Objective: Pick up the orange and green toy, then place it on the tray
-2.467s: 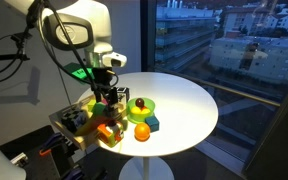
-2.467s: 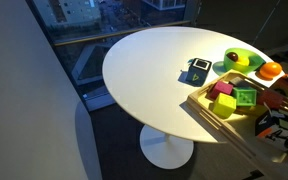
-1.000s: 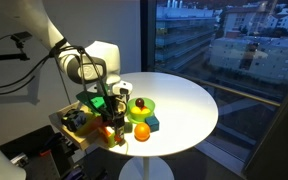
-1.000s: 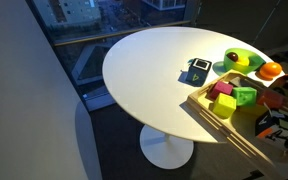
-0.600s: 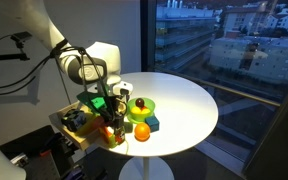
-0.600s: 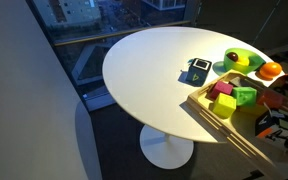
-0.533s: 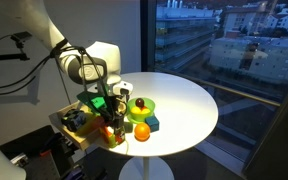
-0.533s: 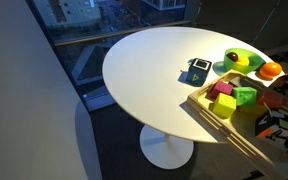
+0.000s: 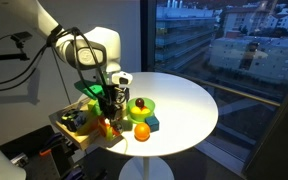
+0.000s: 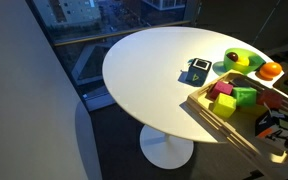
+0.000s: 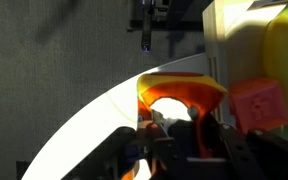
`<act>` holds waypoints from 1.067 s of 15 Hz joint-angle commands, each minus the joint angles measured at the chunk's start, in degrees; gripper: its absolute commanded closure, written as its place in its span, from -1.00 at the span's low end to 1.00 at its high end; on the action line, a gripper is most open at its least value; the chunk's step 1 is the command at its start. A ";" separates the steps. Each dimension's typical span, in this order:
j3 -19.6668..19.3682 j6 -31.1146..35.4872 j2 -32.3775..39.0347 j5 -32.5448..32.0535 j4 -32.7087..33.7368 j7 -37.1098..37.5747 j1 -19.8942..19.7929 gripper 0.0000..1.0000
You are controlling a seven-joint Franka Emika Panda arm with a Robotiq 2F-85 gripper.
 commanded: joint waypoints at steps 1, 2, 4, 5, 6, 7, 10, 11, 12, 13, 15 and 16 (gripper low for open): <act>1.72 -5.08 -6.21 0.02 -0.07 1.99 0.58 0.72; 2.33 -5.12 -7.46 0.01 -0.31 2.38 0.84 0.75; 3.38 -5.26 -9.11 0.26 -0.34 2.94 1.48 0.80; 3.87 -5.31 -9.59 0.60 -0.20 3.04 1.96 0.78; 4.35 -4.76 -9.87 0.78 -0.07 3.46 2.35 0.78; 4.82 -4.30 -9.88 1.04 0.19 3.76 2.82 0.78; 5.81 -3.81 -9.19 2.14 1.13 4.32 4.17 0.78; 6.21 -3.32 -8.72 2.37 1.45 4.74 4.58 0.78; 6.50 -2.86 -8.39 2.62 1.68 4.88 4.98 0.78; 6.88 -2.45 -7.83 2.78 2.10 5.23 5.34 0.78; 7.62 -1.37 -6.87 2.94 2.70 5.88 5.94 0.78; 7.93 -0.92 -6.48 2.98 2.90 5.98 6.20 0.78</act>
